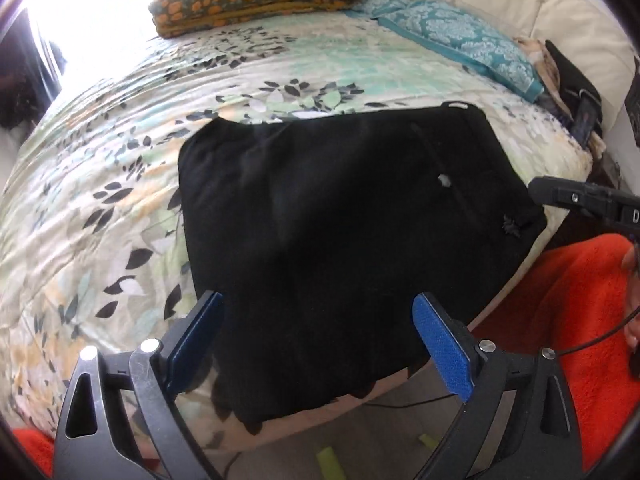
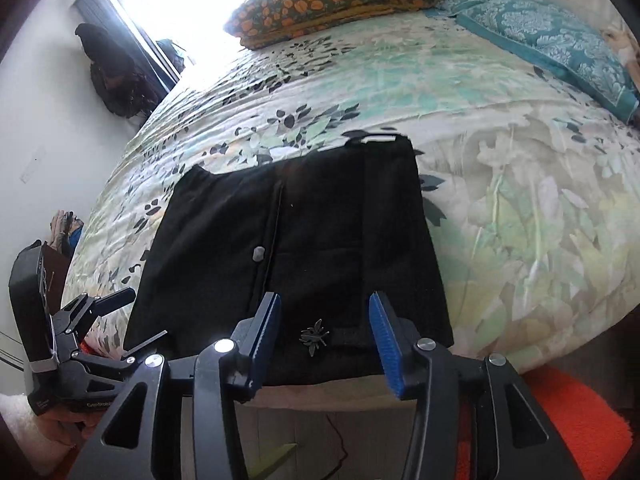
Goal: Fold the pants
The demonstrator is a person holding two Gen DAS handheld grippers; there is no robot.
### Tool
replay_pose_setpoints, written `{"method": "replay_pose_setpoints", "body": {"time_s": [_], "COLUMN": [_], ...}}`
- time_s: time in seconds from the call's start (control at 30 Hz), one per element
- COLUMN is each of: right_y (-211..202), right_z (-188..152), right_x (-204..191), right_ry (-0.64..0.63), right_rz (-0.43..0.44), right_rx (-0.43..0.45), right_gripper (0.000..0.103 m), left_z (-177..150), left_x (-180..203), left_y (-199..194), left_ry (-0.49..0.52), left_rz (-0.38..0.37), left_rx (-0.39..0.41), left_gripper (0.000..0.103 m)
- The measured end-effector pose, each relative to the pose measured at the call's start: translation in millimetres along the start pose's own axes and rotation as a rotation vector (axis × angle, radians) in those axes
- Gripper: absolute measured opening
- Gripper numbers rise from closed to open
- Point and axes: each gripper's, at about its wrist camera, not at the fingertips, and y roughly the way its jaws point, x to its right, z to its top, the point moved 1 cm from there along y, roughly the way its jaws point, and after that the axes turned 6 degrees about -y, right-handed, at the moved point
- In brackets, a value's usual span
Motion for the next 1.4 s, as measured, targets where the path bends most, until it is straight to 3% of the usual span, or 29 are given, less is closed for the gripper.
{"method": "replay_pose_setpoints", "body": {"time_s": [0.1, 0.23, 0.43, 0.77, 1.0, 1.23, 1.4], "right_y": [-14.0, 13.0, -21.3, -26.5, -44.9, -49.0, -41.5], "right_z": [-8.1, -26.2, -24.1, -27.3, -30.9, -33.2, -33.3], "right_x": [-15.5, -19.1, -25.9, -28.1, -32.0, -24.7, -22.4], "right_ry": [-0.063, -0.073, -0.083, -0.072, -0.07, -0.024, -0.01], "right_rz": [-0.028, -0.114, -0.164, -0.225, -0.279, -0.277, -0.261], "right_rx": [0.005, -0.102, 0.05, 0.083, 0.127, 0.127, 0.1], "right_gripper": [0.061, 0.06, 0.066, 0.067, 0.091, 0.092, 0.092], "left_z": [2.9, -0.6, -4.6, -5.0, -17.5, -24.0, -20.3], "left_x": [-6.6, -14.8, -14.9, -20.5, -28.7, -47.4, -39.9], "left_y": [-2.2, 12.6, -15.6, -35.9, -56.4, -62.4, -62.6], "left_ry": [-0.024, -0.075, -0.054, -0.067, -0.059, -0.124, -0.106], "left_rz": [0.053, 0.13, 0.173, 0.18, 0.195, 0.18, 0.19], "left_rx": [0.003, -0.078, -0.007, 0.032, 0.06, 0.033, 0.037], "left_gripper": [0.097, 0.097, 0.097, 0.097, 0.097, 0.097, 0.097]}}
